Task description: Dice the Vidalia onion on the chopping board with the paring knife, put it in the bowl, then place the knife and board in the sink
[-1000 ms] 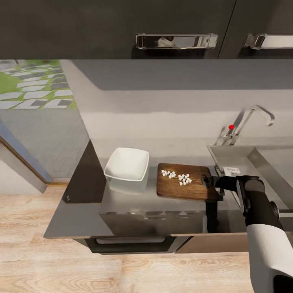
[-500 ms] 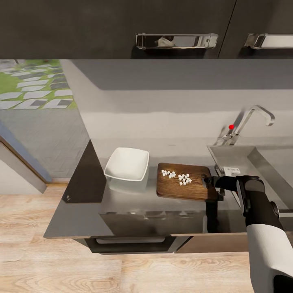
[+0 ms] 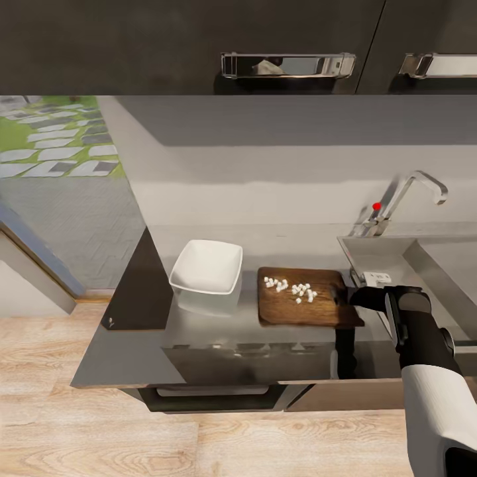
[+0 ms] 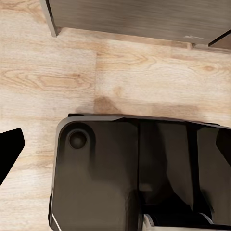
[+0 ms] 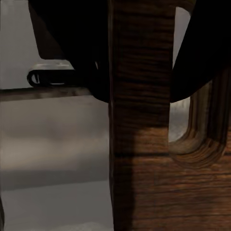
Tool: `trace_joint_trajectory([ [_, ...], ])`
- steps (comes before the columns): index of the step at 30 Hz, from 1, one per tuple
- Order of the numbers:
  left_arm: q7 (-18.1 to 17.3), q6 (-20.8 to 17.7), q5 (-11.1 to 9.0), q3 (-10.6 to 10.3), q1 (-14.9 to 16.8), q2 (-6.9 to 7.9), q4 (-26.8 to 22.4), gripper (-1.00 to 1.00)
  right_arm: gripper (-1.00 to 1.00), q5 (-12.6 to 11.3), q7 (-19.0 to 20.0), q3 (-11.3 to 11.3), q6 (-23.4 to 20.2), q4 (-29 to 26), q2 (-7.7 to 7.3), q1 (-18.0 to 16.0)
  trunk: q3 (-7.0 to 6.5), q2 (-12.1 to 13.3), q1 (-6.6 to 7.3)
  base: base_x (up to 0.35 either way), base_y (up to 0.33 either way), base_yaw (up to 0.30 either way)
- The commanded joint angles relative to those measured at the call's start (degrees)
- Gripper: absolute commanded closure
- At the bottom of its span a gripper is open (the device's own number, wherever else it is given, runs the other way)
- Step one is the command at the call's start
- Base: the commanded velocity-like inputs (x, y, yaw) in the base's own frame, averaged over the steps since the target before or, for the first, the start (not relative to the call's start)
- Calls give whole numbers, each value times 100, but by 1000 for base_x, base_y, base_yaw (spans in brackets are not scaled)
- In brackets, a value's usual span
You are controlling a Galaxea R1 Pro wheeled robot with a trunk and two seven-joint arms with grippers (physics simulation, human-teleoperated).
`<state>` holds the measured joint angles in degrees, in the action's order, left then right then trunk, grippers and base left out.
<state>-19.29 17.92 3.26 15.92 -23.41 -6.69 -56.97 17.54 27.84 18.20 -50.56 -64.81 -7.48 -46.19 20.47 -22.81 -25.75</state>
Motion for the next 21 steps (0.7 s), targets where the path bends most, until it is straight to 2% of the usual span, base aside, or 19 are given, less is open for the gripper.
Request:
trace_joint_trajectory([
  [1,-35,12,34,26,1,-8,-7,-100,100,57,46,8,-15,-5,0,-5,9,-10,-3,0,0,0],
  [8,-34,15,34,26,3,-8,-7,-100,100,57,46,15,-15,-5,0,-5,4,-10,-3,0,0,0],
  [21,-34,12,34,26,3,-8,39,-100,100,57,46,16,-15,-5,0,-6,-105,-10,-3,0,0,0],
])
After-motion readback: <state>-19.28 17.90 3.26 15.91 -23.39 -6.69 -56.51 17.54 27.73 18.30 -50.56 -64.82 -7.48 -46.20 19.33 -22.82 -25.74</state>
